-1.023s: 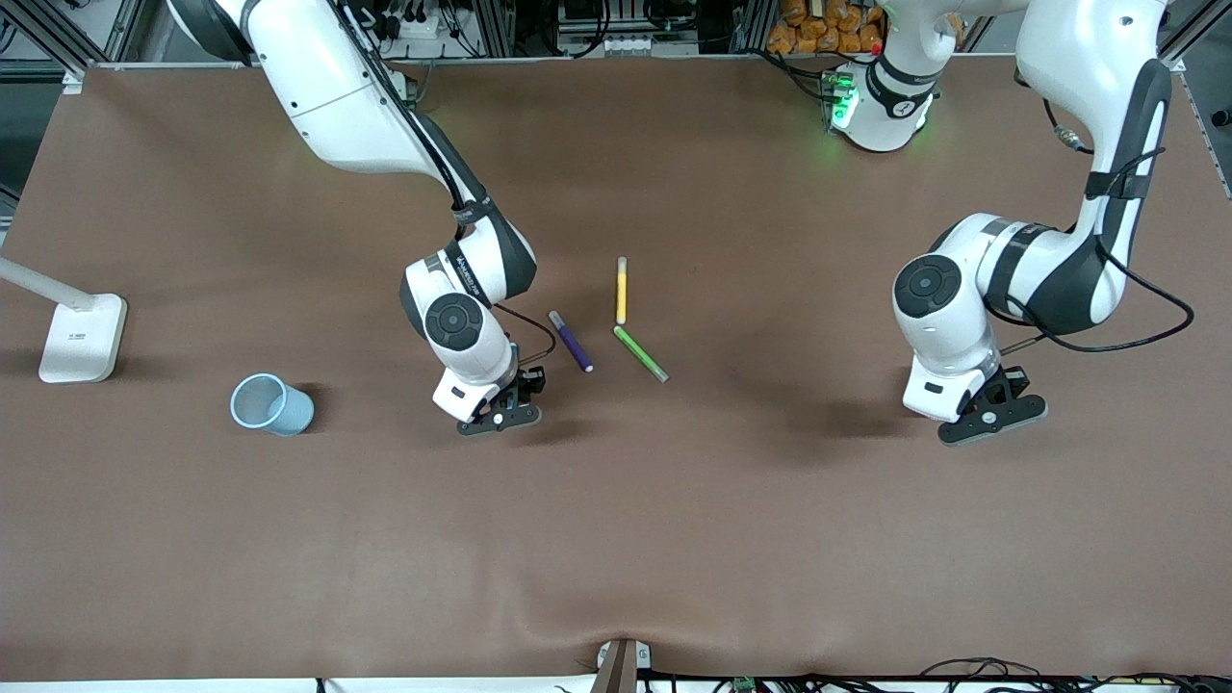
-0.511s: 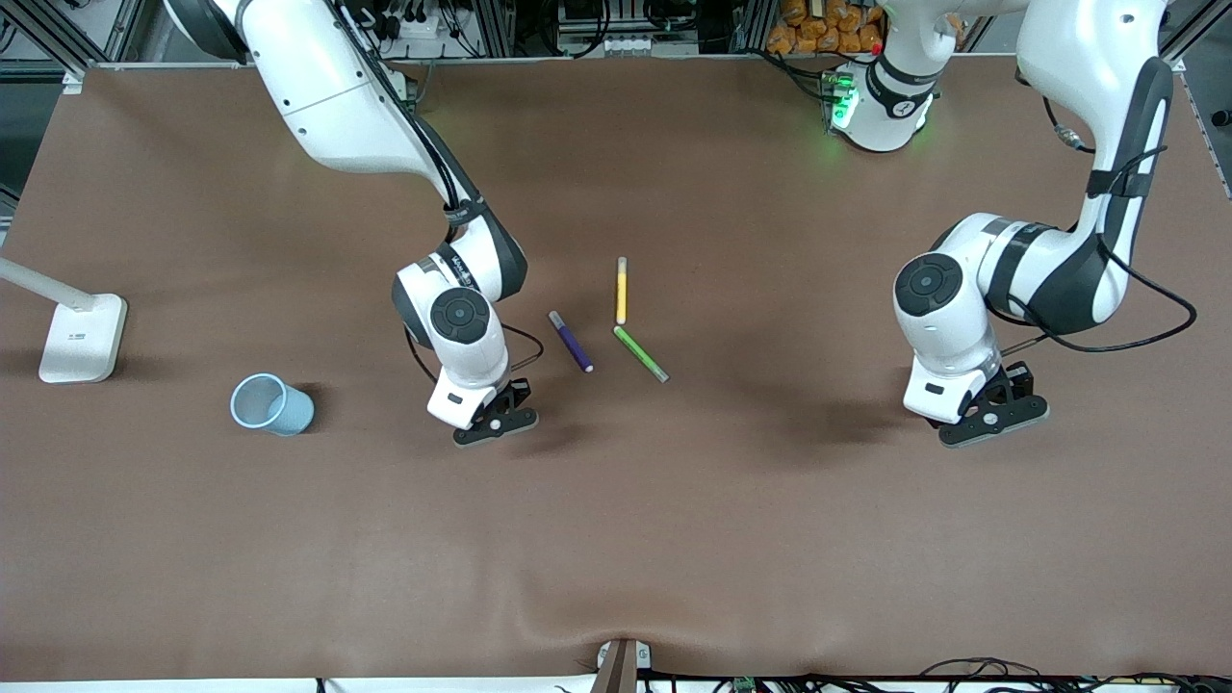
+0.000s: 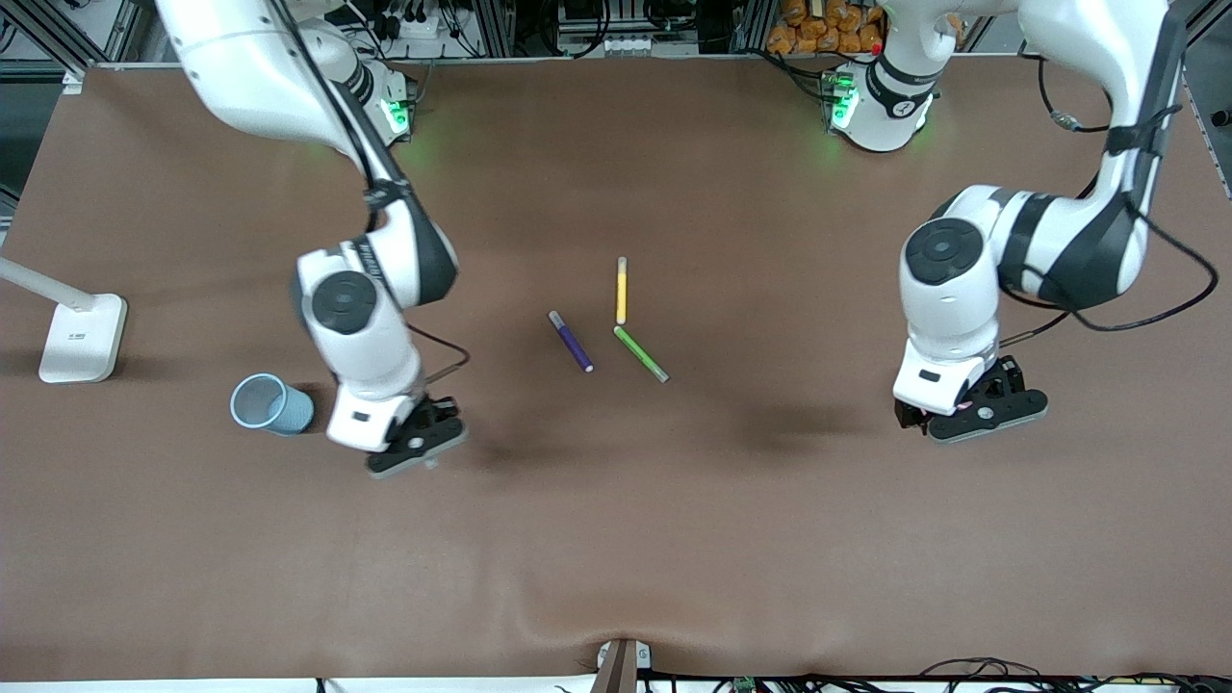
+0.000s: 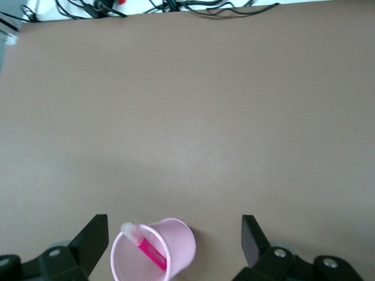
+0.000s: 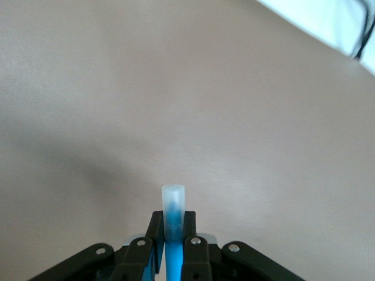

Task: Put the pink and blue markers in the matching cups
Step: 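Carry the blue marker to the blue cup while the left gripper withdraws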

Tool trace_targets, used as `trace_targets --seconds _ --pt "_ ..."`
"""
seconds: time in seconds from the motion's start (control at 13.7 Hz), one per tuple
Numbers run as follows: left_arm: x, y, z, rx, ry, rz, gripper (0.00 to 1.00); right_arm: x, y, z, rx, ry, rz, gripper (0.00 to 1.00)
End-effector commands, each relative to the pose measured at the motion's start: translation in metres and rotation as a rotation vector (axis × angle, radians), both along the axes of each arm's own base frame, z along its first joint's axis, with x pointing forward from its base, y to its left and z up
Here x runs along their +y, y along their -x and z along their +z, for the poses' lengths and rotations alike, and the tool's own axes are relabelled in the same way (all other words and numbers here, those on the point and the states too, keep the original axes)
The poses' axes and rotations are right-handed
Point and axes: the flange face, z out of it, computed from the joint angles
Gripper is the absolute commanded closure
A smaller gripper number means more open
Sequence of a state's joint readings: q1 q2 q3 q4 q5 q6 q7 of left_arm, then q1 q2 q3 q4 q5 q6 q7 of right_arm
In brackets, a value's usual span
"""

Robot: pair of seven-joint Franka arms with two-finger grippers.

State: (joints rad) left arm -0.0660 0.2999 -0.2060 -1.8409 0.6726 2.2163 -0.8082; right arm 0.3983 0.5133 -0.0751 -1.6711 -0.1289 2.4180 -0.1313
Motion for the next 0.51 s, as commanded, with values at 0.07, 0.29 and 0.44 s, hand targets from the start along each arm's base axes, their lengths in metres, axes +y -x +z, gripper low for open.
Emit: trace_targets --seconds 0.07,0.29,0.44 --pt "0.010 -0.006 0.031 0.049 0.059 -0.038 0.00 -0.056 -0.007 0.046 0.013 -0.127 0.142 1.00" --pt "0.014 -0.001 0.060 0.084 0.090 -0.062 0.00 -0.111 -0.012 0.073 -0.014 -0.217 0.272 1.00" --pt "0.022 0.000 0.080 0.126 0.146 -0.068 0.00 -0.146 -0.012 0.081 -0.023 -0.256 0.355 1.00"
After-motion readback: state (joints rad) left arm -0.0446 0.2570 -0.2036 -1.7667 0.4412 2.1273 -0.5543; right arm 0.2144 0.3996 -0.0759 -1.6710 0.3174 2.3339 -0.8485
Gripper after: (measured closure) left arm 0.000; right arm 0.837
